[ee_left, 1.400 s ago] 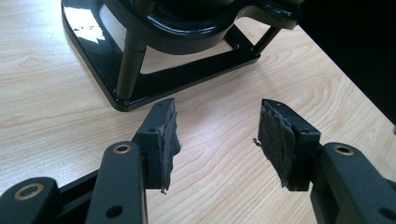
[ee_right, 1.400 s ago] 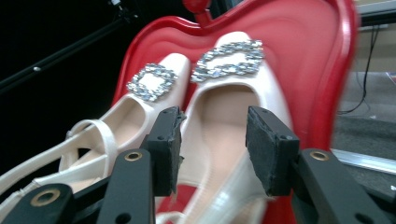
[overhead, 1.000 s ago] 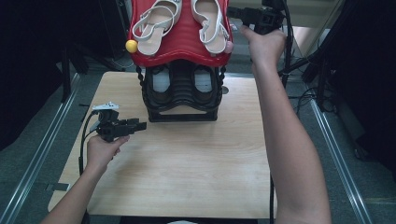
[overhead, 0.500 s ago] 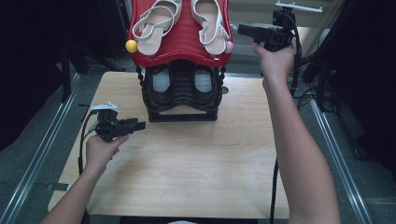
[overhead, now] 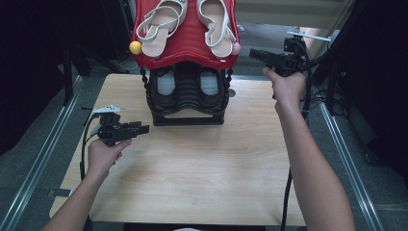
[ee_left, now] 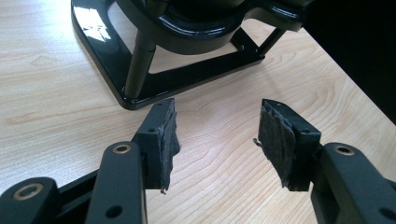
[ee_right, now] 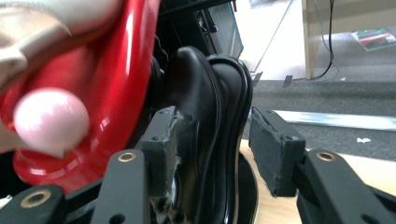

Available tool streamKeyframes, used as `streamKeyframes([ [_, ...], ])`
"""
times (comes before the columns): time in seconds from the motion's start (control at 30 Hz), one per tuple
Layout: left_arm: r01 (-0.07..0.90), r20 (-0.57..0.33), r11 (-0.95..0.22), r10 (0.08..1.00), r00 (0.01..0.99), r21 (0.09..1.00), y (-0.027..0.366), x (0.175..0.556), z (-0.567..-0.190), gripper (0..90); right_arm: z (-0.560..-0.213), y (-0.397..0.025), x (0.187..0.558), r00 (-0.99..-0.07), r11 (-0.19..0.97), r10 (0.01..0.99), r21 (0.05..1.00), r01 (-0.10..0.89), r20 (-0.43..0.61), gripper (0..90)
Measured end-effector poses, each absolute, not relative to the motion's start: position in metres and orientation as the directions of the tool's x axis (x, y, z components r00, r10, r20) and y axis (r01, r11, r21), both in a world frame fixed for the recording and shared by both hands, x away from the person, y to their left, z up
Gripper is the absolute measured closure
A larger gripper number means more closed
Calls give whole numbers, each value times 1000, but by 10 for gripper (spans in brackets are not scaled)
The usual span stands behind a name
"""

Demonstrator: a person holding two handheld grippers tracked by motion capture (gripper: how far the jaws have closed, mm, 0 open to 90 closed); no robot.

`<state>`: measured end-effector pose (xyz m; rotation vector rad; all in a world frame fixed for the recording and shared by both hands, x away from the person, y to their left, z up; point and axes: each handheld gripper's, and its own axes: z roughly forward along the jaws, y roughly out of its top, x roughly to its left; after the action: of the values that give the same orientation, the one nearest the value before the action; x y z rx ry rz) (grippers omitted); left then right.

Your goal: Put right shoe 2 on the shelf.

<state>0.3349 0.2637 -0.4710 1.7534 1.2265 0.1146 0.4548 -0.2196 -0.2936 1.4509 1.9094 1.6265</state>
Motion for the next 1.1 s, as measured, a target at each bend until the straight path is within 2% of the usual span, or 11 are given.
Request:
streamKeyframes([
  [0.47,666,-411,-21,772,485,746,266,335,-472,467,-348,-234,431,-475,-84,784,826,558,400,498],
  [0.63,662,-412,-29,761,501,749,266,336,-474,433,-366,-238,421,-471,-54,799,826,562,373,474],
  [1.1,663,-389,-35,786,480,747,262,336,-476,432,-427,-244,387,-467,-68,775,792,606,425,474],
])
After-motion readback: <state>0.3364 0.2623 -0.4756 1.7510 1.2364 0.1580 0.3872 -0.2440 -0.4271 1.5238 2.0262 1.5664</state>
